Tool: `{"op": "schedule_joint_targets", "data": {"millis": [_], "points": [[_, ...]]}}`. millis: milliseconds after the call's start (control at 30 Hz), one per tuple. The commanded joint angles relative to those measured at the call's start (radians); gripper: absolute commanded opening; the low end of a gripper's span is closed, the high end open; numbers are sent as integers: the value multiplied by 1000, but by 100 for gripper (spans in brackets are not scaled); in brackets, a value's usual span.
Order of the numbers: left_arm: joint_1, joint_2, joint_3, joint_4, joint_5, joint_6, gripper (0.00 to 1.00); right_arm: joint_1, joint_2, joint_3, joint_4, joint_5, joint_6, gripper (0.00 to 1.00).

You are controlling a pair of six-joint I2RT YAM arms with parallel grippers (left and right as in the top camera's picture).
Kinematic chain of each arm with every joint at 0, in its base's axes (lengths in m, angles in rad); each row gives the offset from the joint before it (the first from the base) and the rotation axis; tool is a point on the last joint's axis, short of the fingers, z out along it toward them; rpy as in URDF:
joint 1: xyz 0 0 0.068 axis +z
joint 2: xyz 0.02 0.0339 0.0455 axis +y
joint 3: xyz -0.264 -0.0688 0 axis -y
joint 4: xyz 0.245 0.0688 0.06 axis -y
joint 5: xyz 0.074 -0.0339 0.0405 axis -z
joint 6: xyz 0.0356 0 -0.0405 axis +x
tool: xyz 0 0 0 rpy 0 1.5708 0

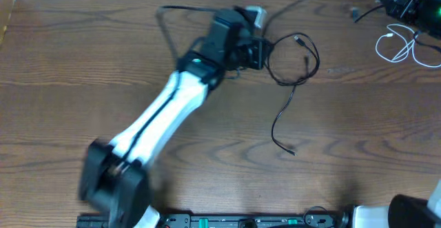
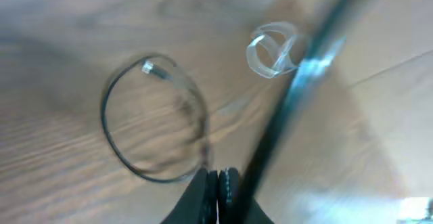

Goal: Untangle cables

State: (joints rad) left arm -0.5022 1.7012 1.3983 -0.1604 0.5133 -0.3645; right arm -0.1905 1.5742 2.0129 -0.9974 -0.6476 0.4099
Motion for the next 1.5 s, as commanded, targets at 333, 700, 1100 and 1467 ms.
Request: {"op": "schedule_joint_targets", "data": {"millis": [333, 700, 1100, 1467], "points": [[123, -406, 19, 46, 276, -275, 8, 91, 338, -12, -31, 57, -92, 79], [220, -408, 19, 117, 442, -313, 7, 151, 372, -12, -41, -336, -550, 80], [372, -367, 19, 117, 809, -372, 7, 299, 408, -12, -171, -588, -1144, 80], [436, -366, 19, 117, 972, -374, 7, 337, 414, -13, -234, -727, -1279, 76]]}}
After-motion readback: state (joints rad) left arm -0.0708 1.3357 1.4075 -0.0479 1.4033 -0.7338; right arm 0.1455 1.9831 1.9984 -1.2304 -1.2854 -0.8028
